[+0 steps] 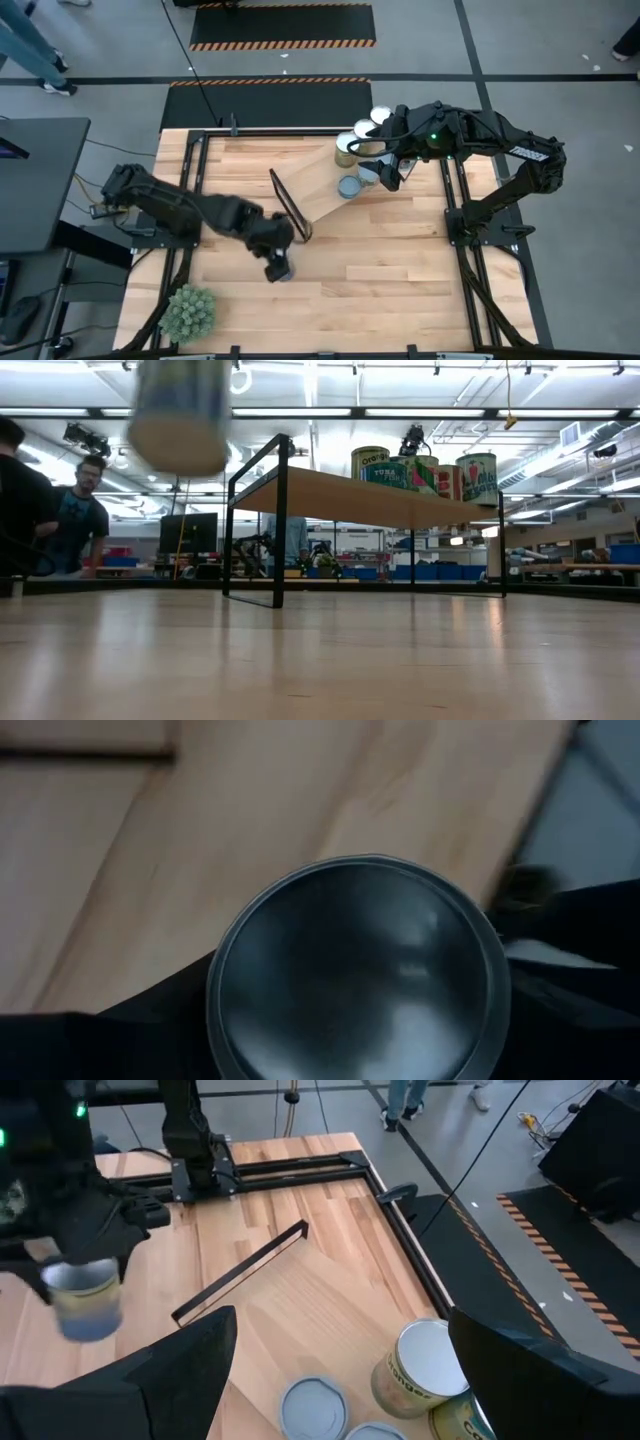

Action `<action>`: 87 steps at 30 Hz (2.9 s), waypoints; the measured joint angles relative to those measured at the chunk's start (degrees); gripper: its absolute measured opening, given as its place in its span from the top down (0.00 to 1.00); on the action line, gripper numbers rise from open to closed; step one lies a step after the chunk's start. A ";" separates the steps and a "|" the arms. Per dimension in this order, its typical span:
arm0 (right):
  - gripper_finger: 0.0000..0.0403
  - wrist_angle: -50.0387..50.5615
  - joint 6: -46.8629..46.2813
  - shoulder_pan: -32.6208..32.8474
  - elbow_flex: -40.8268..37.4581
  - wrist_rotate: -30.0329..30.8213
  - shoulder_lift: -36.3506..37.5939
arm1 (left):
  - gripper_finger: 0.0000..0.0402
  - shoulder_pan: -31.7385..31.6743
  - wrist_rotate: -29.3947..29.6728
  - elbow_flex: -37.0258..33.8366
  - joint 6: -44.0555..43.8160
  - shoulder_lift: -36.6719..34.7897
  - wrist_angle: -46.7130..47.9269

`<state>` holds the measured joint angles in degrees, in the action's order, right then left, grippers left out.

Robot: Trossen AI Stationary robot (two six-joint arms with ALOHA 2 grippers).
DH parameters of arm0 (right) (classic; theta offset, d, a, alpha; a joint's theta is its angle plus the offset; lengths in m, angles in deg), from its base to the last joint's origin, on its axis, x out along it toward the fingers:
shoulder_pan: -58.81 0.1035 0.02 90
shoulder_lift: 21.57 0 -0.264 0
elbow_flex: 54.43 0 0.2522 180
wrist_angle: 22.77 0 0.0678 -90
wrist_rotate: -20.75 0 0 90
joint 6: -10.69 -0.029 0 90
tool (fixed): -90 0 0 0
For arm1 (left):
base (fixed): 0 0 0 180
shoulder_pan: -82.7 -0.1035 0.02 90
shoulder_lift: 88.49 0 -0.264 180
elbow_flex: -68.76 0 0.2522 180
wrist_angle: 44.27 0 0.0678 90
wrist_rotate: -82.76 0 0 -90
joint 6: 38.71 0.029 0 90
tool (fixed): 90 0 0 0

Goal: Pick and place cans onto a shelf
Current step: Put the large canned peas on the shelf

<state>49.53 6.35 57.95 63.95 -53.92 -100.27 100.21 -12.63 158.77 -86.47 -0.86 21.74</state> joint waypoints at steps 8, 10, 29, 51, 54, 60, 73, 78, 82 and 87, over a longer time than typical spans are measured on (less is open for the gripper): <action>0.08 -0.04 0.02 0.00 0.00 0.06 -0.01 | 0.22 -9.28 -1.48 13.24 5.78 0.02 -3.16; 0.08 -0.13 0.02 0.00 0.00 0.13 -0.02 | 0.22 -11.81 0.77 16.12 6.63 0.02 -3.06; 0.08 -2.68 -0.91 0.04 0.00 0.20 -0.02 | 0.22 -34.12 10.82 21.67 18.43 6.95 -1.34; 0.08 -2.34 -2.16 0.04 0.00 1.73 -0.02 | 0.21 -32.66 11.08 21.62 30.99 13.75 -3.10; 0.08 -2.38 -2.19 0.04 0.00 1.96 -0.02 | 0.19 -31.95 11.03 21.64 32.02 14.47 -4.68; 0.08 -2.38 -2.27 0.02 0.00 3.04 -0.02 | 0.16 -31.34 10.88 21.66 35.92 15.26 -6.94; 0.08 -2.33 -2.62 0.02 0.00 3.04 -0.02 | 0.11 -32.21 11.22 21.64 37.15 15.21 -8.81; 0.08 -2.29 -2.30 0.02 0.00 3.04 -0.02 | 0.11 -32.13 11.14 21.64 37.02 15.06 -10.14; 0.08 -2.27 -2.18 0.02 0.00 3.03 -0.02 | 0.11 -32.15 11.54 21.64 37.12 15.06 -11.69; 0.08 -2.19 -2.16 0.04 0.00 3.02 -0.02 | 0.11 -32.02 14.24 21.64 39.03 15.06 -14.22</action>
<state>47.34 4.19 57.99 63.95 -50.90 -100.29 68.20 1.61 180.41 -47.44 14.20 7.52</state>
